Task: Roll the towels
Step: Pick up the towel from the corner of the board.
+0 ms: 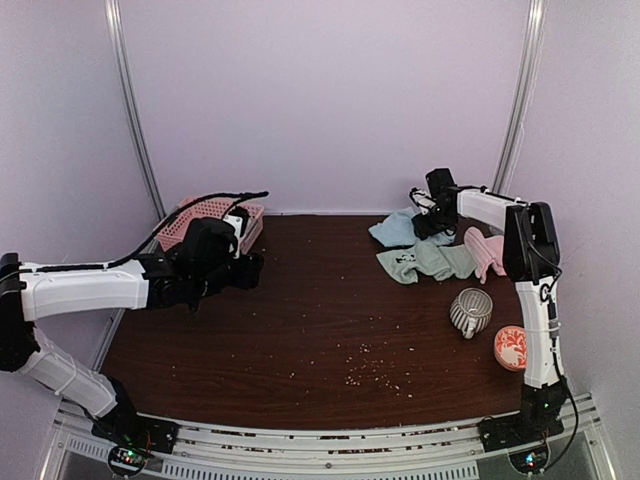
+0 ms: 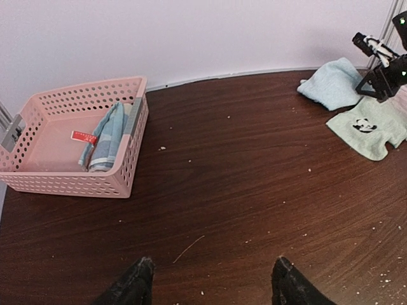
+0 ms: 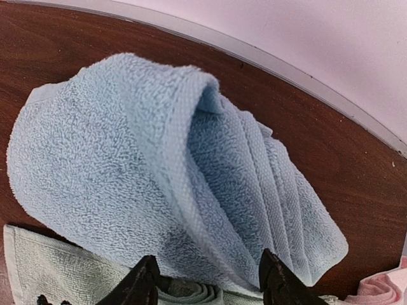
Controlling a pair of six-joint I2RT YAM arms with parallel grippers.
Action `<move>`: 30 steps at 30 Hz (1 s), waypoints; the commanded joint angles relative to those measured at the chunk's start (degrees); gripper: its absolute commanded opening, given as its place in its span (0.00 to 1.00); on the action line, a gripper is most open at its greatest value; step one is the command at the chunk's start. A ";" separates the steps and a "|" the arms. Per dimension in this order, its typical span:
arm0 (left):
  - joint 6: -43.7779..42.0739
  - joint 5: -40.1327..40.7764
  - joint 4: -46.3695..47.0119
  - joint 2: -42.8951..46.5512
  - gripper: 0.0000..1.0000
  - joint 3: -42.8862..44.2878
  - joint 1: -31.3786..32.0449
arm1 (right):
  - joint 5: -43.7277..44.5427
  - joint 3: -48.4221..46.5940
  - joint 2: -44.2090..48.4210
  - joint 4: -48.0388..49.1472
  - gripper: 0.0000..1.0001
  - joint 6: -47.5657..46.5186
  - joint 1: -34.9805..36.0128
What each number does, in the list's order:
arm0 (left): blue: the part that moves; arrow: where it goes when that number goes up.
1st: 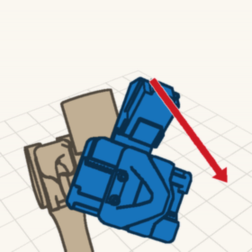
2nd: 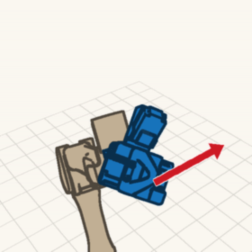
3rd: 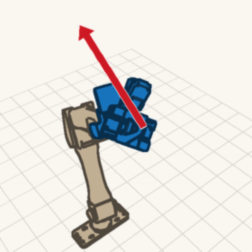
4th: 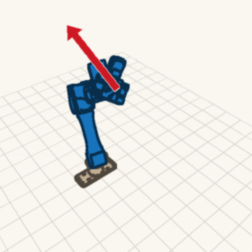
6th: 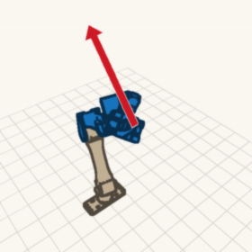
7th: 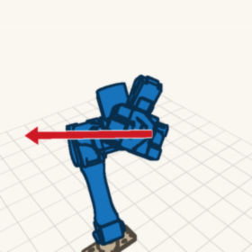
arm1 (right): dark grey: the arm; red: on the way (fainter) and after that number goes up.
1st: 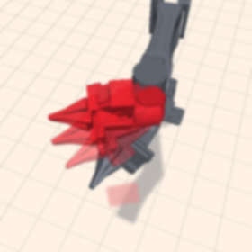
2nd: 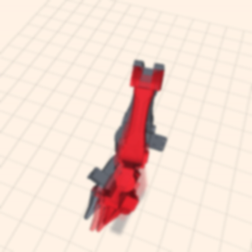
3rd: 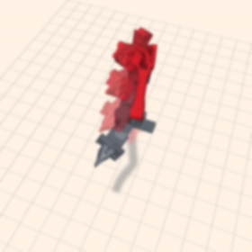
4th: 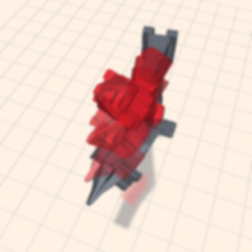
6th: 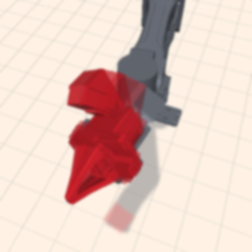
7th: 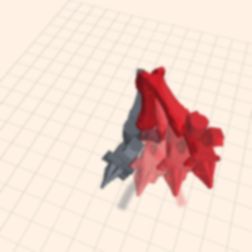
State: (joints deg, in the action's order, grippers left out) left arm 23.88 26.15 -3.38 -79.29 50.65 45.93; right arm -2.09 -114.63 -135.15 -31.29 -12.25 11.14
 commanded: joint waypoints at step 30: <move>2.94 -2.01 -3.19 -0.79 0.61 0.16 0.31 | -18.72 -11.98 9.50 -4.75 0.00 2.57 3.69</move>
State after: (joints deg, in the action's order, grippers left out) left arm 25.87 22.17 -7.25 -81.36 51.07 45.98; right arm -9.78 -119.74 -135.00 -34.96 -10.52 11.75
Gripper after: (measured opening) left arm 0.612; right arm 0.005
